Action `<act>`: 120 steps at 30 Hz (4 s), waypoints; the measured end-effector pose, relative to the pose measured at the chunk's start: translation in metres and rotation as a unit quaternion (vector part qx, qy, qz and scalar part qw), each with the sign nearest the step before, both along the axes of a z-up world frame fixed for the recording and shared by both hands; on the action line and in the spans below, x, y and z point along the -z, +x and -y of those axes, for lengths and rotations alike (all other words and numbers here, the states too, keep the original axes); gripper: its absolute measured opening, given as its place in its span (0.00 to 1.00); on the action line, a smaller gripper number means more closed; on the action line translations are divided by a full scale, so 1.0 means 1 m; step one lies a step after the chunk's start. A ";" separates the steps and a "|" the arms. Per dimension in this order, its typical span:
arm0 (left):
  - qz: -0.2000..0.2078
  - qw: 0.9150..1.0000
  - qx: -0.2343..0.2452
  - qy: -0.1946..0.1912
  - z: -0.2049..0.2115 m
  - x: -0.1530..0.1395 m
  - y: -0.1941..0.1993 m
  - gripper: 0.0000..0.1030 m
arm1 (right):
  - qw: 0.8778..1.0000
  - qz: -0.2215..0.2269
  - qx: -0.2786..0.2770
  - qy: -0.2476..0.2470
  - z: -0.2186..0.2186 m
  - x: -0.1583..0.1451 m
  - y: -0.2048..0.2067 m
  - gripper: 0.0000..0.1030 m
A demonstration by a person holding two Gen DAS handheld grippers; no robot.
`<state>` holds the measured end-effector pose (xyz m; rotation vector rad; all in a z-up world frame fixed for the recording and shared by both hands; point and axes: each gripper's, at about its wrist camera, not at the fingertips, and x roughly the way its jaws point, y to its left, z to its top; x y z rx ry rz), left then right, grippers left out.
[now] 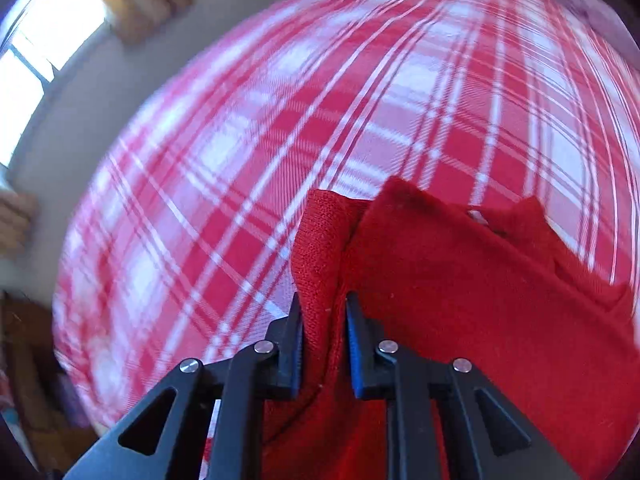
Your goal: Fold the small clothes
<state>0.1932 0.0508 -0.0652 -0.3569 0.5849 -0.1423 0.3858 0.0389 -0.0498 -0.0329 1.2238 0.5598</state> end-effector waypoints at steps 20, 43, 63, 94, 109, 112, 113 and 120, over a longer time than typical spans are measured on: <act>0.080 0.973 0.180 0.122 0.177 -0.056 -0.030 0.20 | 0.954 0.067 0.189 0.221 0.302 -0.045 -0.072 0.17; 0.027 0.940 0.323 0.104 0.178 -0.048 -0.078 0.82 | 0.909 0.141 0.286 0.269 0.398 -0.021 -0.182 0.55; -0.042 0.981 0.165 0.088 0.090 -0.025 -0.061 0.87 | 0.954 0.152 0.226 0.127 0.306 0.008 -0.248 0.06; -0.059 0.968 0.179 0.163 0.152 0.007 0.002 0.88 | 0.951 0.194 0.234 0.059 0.306 0.024 -0.204 0.04; -0.061 0.981 0.134 0.128 0.113 -0.041 0.035 0.96 | 0.916 0.245 0.288 0.136 0.331 -0.027 -0.220 0.76; -0.081 0.979 0.126 0.140 0.122 -0.041 0.054 0.96 | 0.918 0.233 0.295 0.127 0.334 -0.025 -0.205 0.76; -0.083 0.977 0.125 0.150 0.126 -0.040 0.057 0.96 | 0.920 0.226 0.297 0.123 0.336 -0.023 -0.199 0.76; -0.082 0.968 0.129 0.201 0.140 -0.031 0.060 0.96 | 0.924 0.219 0.303 0.081 0.333 -0.009 -0.193 0.76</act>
